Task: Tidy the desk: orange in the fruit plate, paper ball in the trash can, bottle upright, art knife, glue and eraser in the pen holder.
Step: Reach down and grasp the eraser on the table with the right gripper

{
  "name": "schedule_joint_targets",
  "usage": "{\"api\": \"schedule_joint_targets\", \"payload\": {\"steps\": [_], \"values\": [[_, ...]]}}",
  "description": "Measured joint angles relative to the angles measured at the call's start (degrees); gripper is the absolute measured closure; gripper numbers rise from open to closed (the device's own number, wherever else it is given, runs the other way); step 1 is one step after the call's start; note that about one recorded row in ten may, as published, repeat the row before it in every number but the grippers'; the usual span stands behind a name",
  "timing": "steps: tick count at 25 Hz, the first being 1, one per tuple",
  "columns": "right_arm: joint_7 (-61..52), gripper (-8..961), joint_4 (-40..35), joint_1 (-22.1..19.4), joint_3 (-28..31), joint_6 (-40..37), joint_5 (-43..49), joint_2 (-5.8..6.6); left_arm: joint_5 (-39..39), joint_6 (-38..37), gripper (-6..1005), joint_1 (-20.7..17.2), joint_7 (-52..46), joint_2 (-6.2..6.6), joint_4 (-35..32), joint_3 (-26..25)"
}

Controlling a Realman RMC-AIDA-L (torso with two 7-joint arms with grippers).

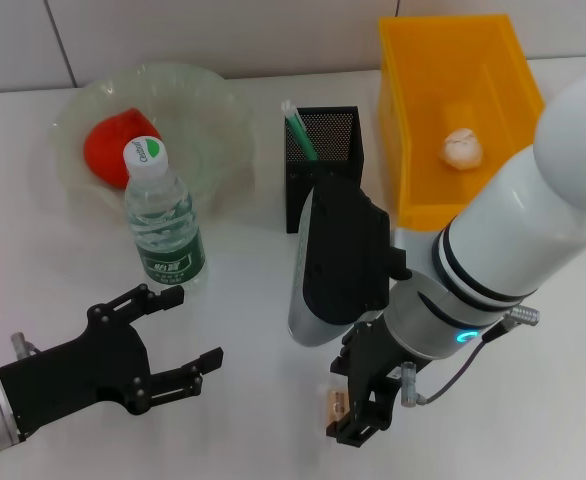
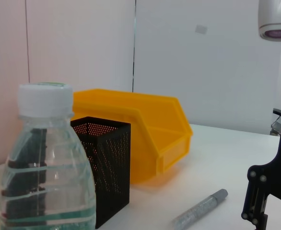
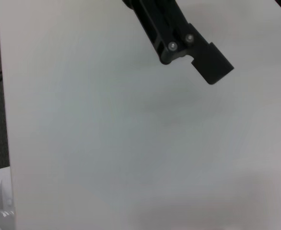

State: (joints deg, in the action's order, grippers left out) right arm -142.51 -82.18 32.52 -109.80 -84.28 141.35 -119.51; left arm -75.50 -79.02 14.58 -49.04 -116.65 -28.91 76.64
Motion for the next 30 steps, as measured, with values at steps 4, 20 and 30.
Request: {"api": "schedule_joint_targets", "payload": {"steps": [4, 20, 30], "values": [[0.0, 359, 0.35, 0.13, 0.09, 0.29, -0.03, -0.02, 0.0, 0.0, 133, 0.01, 0.0, -0.06, 0.0, 0.0], [-0.29, 446, 1.38, 1.09, -0.97, 0.2, 0.07, -0.02, 0.01, -0.04, 133, 0.26, 0.0, -0.16, 0.0, 0.0], [-0.39, 466, 1.72, 1.66, -1.71, 0.29, 0.07, -0.09, 0.0, -0.09, 133, 0.18, 0.0, -0.16, 0.0, 0.0]]}}
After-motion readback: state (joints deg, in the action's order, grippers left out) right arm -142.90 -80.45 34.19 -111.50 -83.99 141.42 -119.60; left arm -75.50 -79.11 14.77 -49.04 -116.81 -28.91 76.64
